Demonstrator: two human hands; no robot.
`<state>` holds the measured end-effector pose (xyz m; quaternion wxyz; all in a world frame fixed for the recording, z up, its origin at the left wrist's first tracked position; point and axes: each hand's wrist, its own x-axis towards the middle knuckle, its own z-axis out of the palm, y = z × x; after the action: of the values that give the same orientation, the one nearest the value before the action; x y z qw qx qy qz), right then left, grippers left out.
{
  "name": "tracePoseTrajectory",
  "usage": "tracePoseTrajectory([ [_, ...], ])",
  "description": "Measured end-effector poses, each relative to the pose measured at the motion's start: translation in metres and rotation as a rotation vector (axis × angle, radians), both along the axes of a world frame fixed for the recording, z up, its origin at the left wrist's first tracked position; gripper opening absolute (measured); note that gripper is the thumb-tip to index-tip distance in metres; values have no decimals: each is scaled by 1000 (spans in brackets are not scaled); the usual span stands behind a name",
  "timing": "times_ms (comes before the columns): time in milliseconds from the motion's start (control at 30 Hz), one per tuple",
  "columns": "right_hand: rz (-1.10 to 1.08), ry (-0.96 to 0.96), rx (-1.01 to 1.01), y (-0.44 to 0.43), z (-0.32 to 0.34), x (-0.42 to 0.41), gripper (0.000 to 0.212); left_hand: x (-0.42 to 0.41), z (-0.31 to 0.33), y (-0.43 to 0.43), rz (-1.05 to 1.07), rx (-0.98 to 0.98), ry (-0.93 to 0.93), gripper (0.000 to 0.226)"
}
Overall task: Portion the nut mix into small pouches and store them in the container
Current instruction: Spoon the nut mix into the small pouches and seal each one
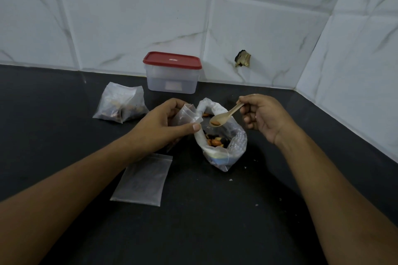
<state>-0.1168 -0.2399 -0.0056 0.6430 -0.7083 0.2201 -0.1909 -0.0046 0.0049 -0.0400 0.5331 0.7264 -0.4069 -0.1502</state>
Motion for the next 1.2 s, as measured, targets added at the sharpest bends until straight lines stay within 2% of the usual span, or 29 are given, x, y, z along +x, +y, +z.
tracePoseTrajectory([
  [167, 33, -145, 95, 7, 6, 0, 16, -1, 1, 0, 1, -2, -3, 59],
  [267, 67, -184, 82, 16, 8, 0, 13, -1, 1, 0, -4, -4, 4, 57],
  [533, 335, -110, -128, 37, 2, 1, 12, 0, 0, 0, -7, -7, -6, 58],
  [633, 378, -107, -143, 37, 3, 0, 12, 1, 0, -1, -9, -10, -7, 56],
  [800, 288, -176, -87, 31, 7, -1, 11, 2, -1, -1, -10, -17, 17, 55],
  [967, 42, -228, -1, 13, 9, -1, 9, 1, -1, -1, -6, -23, 21, 59],
  [1100, -110, -124, -55, 2, 3, 0, 8, 0, 0, -1, 5, -30, 24, 59],
  [1200, -76, -1, -108, -1, -4, 1, 5, 1, 0, -1, 21, -46, 21, 56],
])
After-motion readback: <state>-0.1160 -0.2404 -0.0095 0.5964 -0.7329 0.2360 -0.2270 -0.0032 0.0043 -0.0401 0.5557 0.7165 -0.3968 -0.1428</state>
